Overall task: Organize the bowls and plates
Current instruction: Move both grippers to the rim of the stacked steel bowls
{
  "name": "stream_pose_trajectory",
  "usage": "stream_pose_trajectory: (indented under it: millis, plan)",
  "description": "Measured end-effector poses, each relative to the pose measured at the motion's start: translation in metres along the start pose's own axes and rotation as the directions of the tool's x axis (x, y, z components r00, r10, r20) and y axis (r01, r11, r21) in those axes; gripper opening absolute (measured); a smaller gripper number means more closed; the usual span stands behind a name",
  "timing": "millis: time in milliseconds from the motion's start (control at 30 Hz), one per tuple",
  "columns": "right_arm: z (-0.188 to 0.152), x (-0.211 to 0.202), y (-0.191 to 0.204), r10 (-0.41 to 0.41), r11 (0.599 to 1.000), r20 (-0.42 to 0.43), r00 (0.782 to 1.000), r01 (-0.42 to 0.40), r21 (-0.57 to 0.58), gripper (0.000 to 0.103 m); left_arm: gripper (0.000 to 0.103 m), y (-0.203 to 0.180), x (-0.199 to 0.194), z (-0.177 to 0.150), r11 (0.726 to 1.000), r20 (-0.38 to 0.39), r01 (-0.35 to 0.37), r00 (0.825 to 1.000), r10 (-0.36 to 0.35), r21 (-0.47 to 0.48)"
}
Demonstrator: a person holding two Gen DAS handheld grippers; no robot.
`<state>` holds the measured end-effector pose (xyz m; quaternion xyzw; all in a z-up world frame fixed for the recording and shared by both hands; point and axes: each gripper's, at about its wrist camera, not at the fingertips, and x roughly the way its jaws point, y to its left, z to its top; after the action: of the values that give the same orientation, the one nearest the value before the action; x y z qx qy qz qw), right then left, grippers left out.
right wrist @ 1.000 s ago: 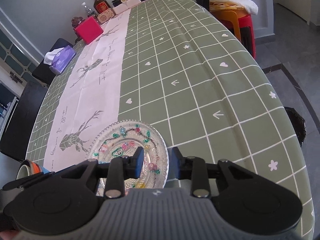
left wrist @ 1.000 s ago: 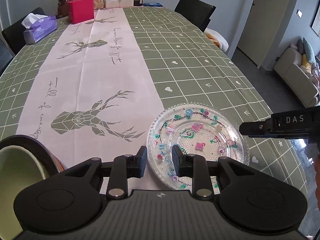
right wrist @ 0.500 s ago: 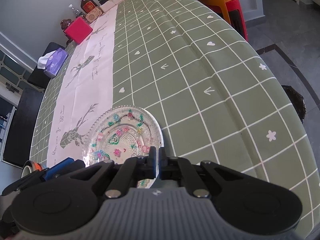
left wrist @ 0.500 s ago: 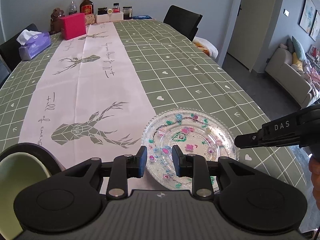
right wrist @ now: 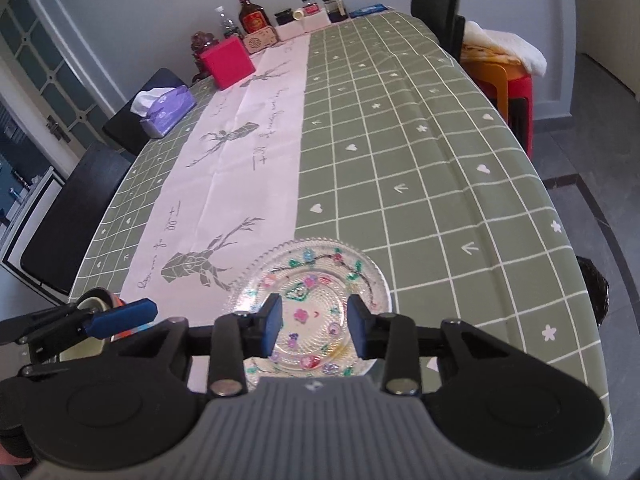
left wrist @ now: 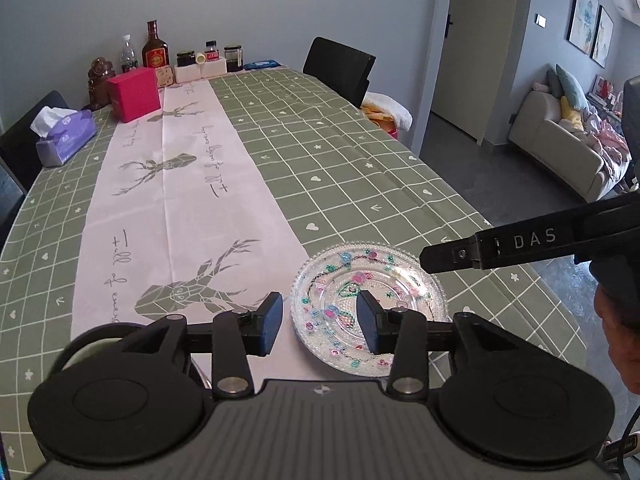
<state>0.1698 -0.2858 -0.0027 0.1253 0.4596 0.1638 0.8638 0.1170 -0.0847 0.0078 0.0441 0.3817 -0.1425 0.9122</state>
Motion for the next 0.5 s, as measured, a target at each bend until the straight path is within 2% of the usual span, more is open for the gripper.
stream_pose_trajectory:
  millis: [67,133,167,267,367,500]
  plan:
    - [0.004,-0.004,0.011,0.02,1.0,0.0,1.0,-0.02,-0.02,0.047,0.057,0.005,-0.009,0.003,1.0,0.01,-0.001,1.0,0.001,0.007]
    - [0.007,-0.007,0.024,0.035,0.998,0.0,0.999,-0.035,-0.048,0.053,0.07,0.012,-0.017,0.005,1.0,0.01,0.007,1.0,-0.007,0.003]
    - [0.008,-0.009,0.031,0.041,0.997,0.002,0.999,-0.04,-0.061,0.056,0.072,0.017,-0.021,0.006,1.0,0.005,0.017,1.0,-0.017,0.003]
    - [0.012,-0.01,0.052,0.066,0.993,0.002,0.998,-0.065,-0.098,0.066,0.075,0.035,-0.034,0.009,1.0,-0.008,0.013,1.0,-0.013,0.005]
    - [0.014,-0.007,0.071,0.096,0.988,-0.023,0.995,-0.098,-0.122,0.071,0.081,0.06,-0.048,0.009,1.0,-0.017,-0.001,1.0,0.001,-0.011]
    - [0.015,0.004,0.095,0.134,0.98,-0.067,0.989,-0.142,-0.143,0.077,0.083,0.094,-0.065,0.006,0.998,-0.023,-0.021,1.0,0.02,-0.052]
